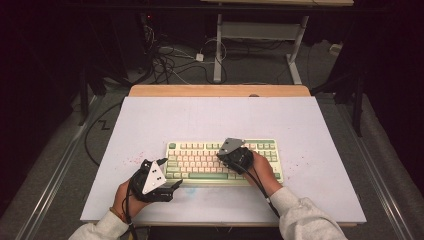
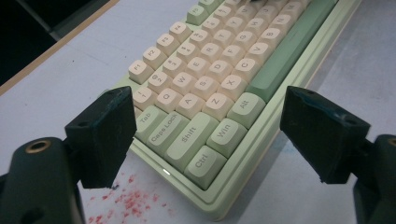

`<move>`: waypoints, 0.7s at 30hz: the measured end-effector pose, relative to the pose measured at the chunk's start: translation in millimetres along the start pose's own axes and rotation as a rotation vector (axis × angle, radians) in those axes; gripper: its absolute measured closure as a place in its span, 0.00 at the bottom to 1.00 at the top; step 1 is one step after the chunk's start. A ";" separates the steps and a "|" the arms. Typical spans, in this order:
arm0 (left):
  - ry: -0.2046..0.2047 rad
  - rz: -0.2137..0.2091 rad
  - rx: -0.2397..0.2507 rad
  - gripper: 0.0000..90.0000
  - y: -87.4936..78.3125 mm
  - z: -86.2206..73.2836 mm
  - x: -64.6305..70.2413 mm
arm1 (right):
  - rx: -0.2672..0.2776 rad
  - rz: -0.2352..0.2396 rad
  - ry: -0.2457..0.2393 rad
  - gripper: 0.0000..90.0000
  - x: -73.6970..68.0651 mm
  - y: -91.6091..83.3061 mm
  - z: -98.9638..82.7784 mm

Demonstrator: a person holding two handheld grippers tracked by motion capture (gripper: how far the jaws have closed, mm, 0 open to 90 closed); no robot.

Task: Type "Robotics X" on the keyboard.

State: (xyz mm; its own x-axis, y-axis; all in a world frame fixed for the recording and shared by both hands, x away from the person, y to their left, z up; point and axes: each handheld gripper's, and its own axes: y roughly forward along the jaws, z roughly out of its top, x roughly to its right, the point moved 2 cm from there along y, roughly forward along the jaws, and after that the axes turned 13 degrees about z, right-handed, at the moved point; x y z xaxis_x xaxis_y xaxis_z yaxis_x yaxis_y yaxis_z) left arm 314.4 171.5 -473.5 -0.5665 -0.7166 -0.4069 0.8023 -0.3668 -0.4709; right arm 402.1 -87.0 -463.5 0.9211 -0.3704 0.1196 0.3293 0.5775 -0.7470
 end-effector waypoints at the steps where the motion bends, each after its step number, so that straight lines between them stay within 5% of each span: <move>1: 0.002 0.001 -0.001 0.20 0.4 0.1 0.1 | -0.005 -0.002 -0.007 1.00 0.3 0.6 0.1; 6: 0.000 -0.005 -0.001 0.20 1.0 0.6 0.2 | -0.046 0.001 -0.012 1.00 -0.8 0.9 1.7; 13: 0.006 -0.005 -0.005 0.20 1.3 0.9 0.5 | 0.063 0.006 0.013 0.99 -2.1 -13.4 3.4; 21: 0.005 -0.003 -0.013 0.20 1.6 0.6 0.7 | 0.161 0.000 0.019 0.77 -5.9 -29.2 0.1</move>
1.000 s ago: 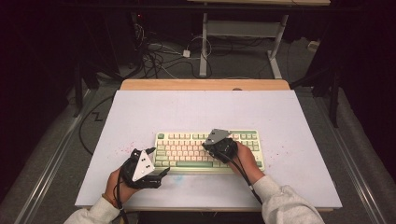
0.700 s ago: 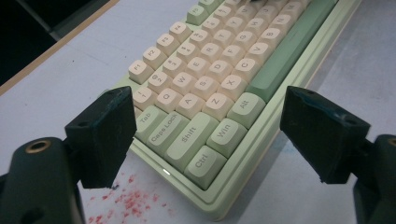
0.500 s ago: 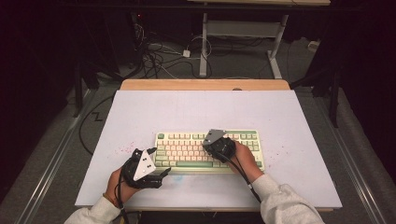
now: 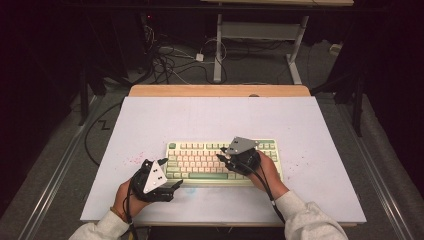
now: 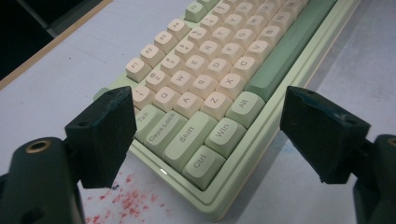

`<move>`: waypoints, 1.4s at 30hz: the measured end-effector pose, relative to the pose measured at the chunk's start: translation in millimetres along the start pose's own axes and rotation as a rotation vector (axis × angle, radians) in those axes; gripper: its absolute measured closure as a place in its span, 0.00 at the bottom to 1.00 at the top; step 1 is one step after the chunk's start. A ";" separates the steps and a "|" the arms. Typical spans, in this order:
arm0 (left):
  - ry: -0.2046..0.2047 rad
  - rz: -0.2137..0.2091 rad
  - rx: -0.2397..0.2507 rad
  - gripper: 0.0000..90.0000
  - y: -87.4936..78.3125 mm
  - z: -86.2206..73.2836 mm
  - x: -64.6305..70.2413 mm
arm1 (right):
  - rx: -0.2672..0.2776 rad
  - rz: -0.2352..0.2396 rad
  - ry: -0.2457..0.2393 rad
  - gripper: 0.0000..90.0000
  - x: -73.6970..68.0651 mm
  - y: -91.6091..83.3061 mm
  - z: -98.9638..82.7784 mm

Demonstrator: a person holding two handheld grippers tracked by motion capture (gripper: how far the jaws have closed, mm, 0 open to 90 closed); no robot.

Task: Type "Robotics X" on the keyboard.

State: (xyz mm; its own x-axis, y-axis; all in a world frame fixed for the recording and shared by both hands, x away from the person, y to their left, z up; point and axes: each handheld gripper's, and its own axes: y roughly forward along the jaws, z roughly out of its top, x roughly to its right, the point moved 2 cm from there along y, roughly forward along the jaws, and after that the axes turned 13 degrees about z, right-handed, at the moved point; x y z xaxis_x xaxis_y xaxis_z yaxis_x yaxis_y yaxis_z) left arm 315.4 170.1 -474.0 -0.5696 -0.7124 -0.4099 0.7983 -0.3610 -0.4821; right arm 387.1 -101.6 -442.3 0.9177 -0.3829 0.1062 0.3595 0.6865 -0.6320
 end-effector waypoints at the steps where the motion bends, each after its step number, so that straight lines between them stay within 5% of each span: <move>1: 0.001 -0.001 0.000 0.20 0.0 0.1 0.4 | 0.011 -0.008 -0.005 0.71 -0.3 -2.2 -0.3; 11: 0.007 -0.010 -0.010 0.20 0.0 -0.5 0.4 | 0.081 -0.044 0.001 0.36 -1.1 -16.6 -4.1; 18: 0.019 -0.004 -0.020 0.20 -0.6 -0.3 0.1 | 0.115 -0.092 -0.002 0.23 -4.2 -26.4 -7.3; 31: 0.022 0.002 -0.025 0.20 -1.7 -0.2 -0.2 | 0.133 -0.150 -0.053 0.22 -13.7 -45.3 -18.6; 42: 0.020 0.001 -0.026 0.20 -2.0 0.4 0.7 | 0.176 -0.167 -0.050 0.23 -18.0 -71.6 -32.3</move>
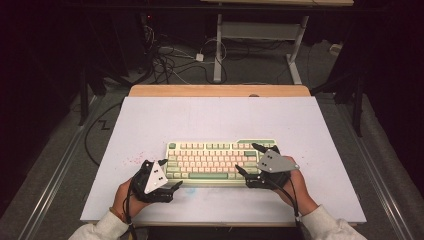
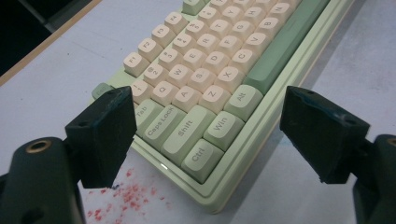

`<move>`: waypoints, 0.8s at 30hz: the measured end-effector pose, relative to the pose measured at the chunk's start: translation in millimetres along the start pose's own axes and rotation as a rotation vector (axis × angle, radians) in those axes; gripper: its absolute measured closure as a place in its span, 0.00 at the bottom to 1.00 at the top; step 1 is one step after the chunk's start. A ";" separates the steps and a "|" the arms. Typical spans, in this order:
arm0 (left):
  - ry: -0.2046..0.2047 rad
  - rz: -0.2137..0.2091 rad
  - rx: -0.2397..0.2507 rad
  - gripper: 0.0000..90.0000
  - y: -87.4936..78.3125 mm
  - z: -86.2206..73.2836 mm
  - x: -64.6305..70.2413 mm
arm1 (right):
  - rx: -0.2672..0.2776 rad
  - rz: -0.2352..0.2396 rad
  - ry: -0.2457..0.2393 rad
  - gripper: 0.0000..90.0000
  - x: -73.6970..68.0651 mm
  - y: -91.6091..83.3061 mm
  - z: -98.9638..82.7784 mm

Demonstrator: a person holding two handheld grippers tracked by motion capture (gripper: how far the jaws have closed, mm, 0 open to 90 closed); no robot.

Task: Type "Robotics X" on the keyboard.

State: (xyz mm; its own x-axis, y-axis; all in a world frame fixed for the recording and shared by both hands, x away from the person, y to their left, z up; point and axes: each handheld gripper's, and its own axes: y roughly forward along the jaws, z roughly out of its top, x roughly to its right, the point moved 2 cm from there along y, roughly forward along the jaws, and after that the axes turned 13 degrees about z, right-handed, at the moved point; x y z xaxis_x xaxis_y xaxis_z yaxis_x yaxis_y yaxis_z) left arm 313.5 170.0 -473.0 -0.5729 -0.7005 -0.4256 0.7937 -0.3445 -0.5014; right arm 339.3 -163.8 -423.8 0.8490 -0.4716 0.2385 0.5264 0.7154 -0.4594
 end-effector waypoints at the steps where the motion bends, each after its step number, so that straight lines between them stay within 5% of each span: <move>1: 0.001 0.000 0.000 0.20 -0.5 0.2 -0.3 | -0.001 -0.004 0.001 0.23 0.4 -2.6 -1.2; 24: -0.021 0.011 0.011 0.22 -5.4 2.6 -5.6 | -0.010 -0.092 -0.002 0.23 5.4 -49.3 -34.8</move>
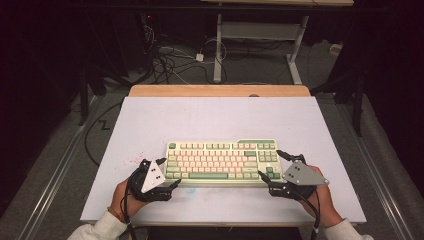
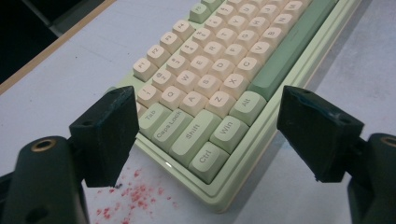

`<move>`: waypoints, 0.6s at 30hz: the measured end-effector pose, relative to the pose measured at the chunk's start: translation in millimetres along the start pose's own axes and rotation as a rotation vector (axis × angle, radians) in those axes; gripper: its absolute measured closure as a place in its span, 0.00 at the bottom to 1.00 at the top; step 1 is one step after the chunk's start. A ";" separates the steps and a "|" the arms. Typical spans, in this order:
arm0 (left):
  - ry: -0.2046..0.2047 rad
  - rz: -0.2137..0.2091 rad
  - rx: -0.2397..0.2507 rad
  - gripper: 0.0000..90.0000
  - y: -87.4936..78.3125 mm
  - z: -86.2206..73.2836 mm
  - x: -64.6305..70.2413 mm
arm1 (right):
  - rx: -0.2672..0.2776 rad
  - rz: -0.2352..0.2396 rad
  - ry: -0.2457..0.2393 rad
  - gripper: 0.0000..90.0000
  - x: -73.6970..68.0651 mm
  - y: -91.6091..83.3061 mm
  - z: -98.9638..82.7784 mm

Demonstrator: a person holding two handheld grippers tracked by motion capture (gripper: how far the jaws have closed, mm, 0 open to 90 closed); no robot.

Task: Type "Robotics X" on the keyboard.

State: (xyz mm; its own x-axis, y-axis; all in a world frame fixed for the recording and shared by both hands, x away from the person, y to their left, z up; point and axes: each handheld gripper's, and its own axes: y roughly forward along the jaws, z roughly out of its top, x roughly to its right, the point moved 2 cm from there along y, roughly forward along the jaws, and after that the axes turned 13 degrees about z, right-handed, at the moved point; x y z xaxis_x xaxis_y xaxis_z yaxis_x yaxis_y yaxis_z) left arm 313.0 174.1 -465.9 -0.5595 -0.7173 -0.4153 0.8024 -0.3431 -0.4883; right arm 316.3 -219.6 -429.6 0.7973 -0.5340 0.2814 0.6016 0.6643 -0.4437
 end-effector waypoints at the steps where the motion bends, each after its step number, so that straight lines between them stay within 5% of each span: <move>1: -0.001 0.005 -0.002 0.23 -0.1 0.2 -0.2 | -0.005 -0.005 0.001 0.23 -0.2 -0.8 -1.3; 8: -0.012 0.003 -0.007 0.34 -1.4 2.3 0.1 | -0.015 -0.006 0.003 0.23 -4.7 -7.4 -9.6; 18: 0.006 -0.057 -0.071 0.86 0.5 3.9 -3.9 | -0.043 -0.012 0.013 0.23 -8.5 -15.9 -18.6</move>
State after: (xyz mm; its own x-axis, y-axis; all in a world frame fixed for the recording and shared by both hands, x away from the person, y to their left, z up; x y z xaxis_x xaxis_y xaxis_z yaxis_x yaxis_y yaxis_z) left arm 316.4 174.4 -461.6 -0.6053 -0.6943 -0.3892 0.7524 -0.3396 -0.5644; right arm 299.1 -235.4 -440.8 0.7891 -0.5486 0.2763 0.6082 0.6347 -0.4768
